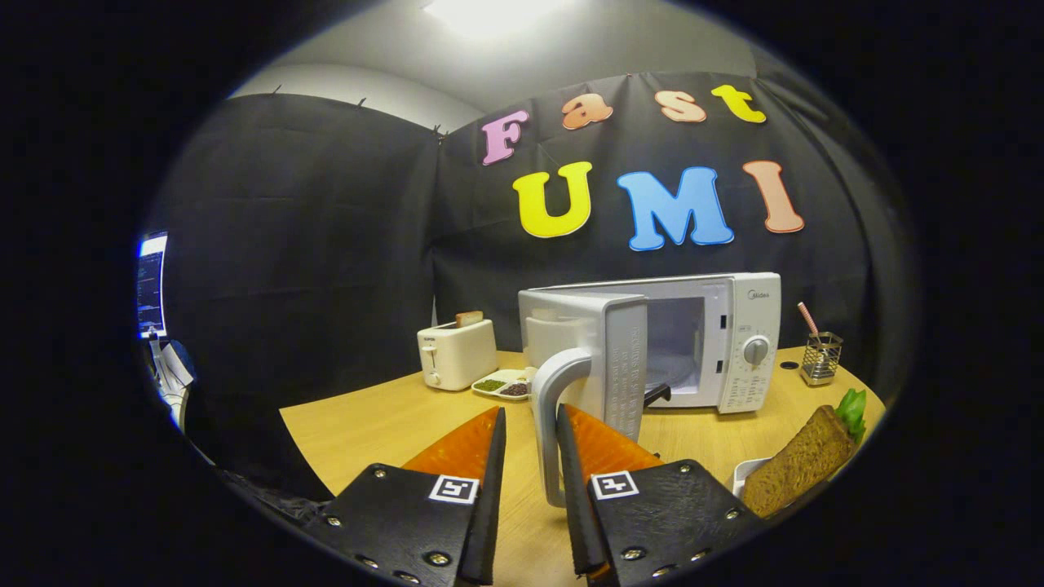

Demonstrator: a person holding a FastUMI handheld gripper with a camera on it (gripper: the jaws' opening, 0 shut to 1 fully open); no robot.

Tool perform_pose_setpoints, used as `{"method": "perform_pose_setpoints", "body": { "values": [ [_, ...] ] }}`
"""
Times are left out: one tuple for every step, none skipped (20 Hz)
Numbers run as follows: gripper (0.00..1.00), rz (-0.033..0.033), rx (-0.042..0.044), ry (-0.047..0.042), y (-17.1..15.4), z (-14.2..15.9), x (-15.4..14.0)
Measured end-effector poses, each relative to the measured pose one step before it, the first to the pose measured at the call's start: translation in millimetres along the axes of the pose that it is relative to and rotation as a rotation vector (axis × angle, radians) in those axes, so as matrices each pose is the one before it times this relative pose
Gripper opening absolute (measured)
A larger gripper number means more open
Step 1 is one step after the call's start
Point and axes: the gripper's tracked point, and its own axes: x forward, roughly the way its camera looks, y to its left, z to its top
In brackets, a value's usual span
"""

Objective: Open the microwave, put the food inside, and close the microwave door.

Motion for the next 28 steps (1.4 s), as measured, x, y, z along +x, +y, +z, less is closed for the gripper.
{"method": "perform_pose_setpoints", "body": {
  "values": [
    [0.36, 0.01865, -0.00190, 0.00173, 10.08, -1.63, -0.80],
    [0.36, 0.02900, -0.00191, 0.00670, 13.97, -3.32, 0.60],
    [0.36, 0.02208, -0.00189, 0.00736, 9.80, -3.57, 1.43],
    [0.36, 0.01846, -0.00424, 0.01095, 9.43, -4.08, 1.80],
    [0.36, 0.00553, -0.01136, 0.00610, 5.67, -2.07, 3.42],
    [0.36, 0.00071, -0.00774, 0.00661, 4.74, -2.53, 4.08],
    [0.36, 0.01071, 0.01178, 0.00721, 6.84, -2.43, 2.65],
    [0.36, 0.01053, 0.01125, -0.00808, 8.03, 0.96, 1.53],
    [0.36, 0.01373, 0.00321, -0.00034, 8.43, 0.48, 2.57],
    [0.36, 0.01444, 0.00151, 0.00320, 9.03, -0.18, 3.27],
    [0.36, 0.01400, 0.00387, 0.00486, 8.27, -0.20, 2.99],
    [0.36, 0.00856, -0.00118, 0.00362, 7.59, -0.54, 3.49],
    [0.36, -0.00217, -0.00331, -0.00133, 3.60, 0.70, 3.46],
    [0.33, 0.01194, 0.00229, -0.00476, 6.52, 1.99, 3.26],
    [0.30, 0.01810, 0.01103, -0.00308, 12.09, -1.47, 8.47],
    [0.30, 0.00866, 0.00458, 0.00238, 10.28, -1.64, 7.32],
    [0.30, 0.00681, 0.00021, -0.00095, 7.29, 1.13, 4.96],
    [0.30, 0.01395, -0.00044, -0.00975, 10.48, 2.95, 7.56],
    [0.30, 0.01038, 0.00051, -0.01050, 8.33, 3.48, 7.02],
    [0.30, 0.00757, 0.00080, -0.01125, 6.78, 1.86, 6.38],
    [0.30, 0.00825, -0.00261, -0.01088, 7.14, 2.62, 7.14],
    [0.30, 0.01137, -0.00307, -0.00625, 7.33, -0.09, 7.56],
    [0.30, 0.00990, -0.00392, 0.00059, 5.27, -0.97, 6.16],
    [0.30, 0.00896, 0.00176, -0.00155, 5.35, -1.10, 6.54],
    [0.30, 0.00961, -0.00007, 0.00044, 4.08, -1.23, 6.22],
    [0.30, 0.01068, -0.00219, 0.00166, 4.94, -1.11, 6.10],
    [0.30, 0.01070, -0.00247, -0.00003, 3.62, 0.07, 5.54],
    [0.30, 0.00903, -0.00387, 0.00365, 2.98, -0.32, 4.39]
  ]
}}
